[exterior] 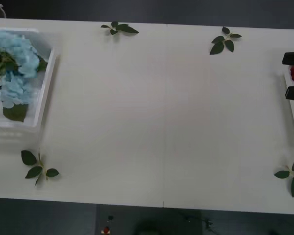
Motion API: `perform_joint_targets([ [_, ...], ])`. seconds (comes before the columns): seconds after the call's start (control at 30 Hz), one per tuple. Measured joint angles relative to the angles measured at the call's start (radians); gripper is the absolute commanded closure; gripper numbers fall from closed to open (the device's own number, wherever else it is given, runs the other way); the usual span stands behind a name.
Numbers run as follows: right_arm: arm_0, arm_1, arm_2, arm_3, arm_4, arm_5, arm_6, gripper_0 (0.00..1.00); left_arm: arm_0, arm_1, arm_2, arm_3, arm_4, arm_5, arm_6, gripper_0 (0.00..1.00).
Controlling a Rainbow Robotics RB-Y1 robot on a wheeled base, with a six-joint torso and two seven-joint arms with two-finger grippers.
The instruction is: Put the red flowers into the right box and the blue flowers into the left box
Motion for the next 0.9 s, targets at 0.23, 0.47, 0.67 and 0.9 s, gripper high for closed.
perform_joint_targets([
  [0.23,0.000,-0.007,0.000,-0.019,-0.001,-0.019,0.000,0.00,0.000,0.000,0.000,0.000,0.091,0.058,0.000,0.00],
  [0.47,0.000,-0.007,0.000,-0.021,-0.001,-0.018,0.000,0.00,-0.034,0.000,-0.062,-0.027,0.266,0.140,0.000,0.00],
  [0.67,0.000,-0.007,0.000,-0.021,-0.001,-0.018,0.000,0.00,-0.084,0.000,-0.235,-0.083,0.470,0.140,-0.001,0.00],
  [0.9,0.000,-0.007,0.000,-0.021,-0.001,-0.018,0.000,0.00,-0.147,0.038,-0.540,-0.125,0.730,0.009,-0.008,0.00],
])
